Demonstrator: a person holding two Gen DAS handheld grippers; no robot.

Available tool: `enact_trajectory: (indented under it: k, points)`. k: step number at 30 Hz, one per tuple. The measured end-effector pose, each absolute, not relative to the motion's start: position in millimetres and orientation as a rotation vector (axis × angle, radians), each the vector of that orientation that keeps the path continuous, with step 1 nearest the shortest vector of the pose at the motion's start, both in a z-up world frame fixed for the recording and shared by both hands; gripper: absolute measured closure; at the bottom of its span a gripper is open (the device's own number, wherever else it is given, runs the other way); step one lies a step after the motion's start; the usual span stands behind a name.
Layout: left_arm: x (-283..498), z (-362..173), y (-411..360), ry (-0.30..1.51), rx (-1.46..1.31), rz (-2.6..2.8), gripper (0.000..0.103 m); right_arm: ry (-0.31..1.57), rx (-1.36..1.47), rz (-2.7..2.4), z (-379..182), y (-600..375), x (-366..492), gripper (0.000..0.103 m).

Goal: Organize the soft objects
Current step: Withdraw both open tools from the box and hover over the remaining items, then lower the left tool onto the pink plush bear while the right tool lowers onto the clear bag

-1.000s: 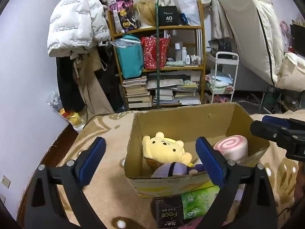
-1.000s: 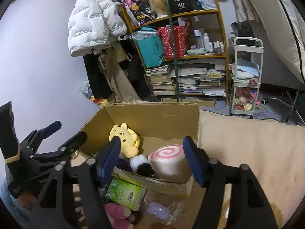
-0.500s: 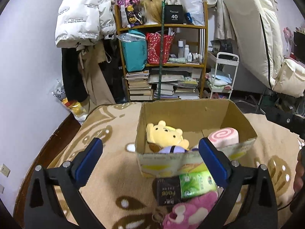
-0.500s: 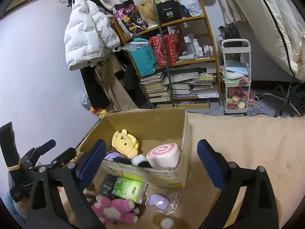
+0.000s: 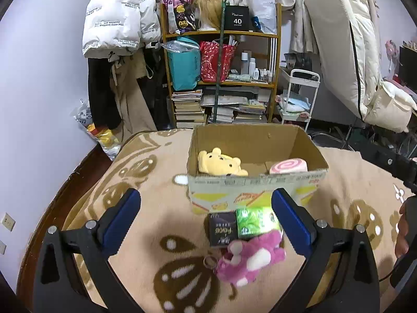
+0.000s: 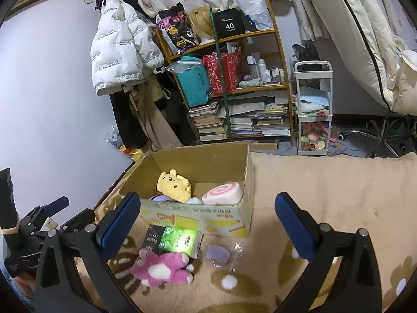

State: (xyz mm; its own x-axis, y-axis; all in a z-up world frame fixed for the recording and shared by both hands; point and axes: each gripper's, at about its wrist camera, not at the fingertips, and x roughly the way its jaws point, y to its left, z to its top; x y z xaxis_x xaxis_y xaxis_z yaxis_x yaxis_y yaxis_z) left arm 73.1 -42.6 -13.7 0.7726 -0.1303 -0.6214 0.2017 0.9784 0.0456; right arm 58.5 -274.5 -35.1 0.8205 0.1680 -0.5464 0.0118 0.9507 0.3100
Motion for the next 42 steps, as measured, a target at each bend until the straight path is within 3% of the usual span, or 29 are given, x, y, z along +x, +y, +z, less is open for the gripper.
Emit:
enact_trajectory:
  k: [16, 42]
  points:
    - [45, -23, -38, 0.727, 0.149, -0.186, 0.004, 0.661, 0.257, 0.078, -40, -258, 28, 0.000]
    - [99, -97, -74, 0.982, 0.188, -0.283, 0.004, 0.861, 0.354, 0.059, -112, -267, 85, 0.000]
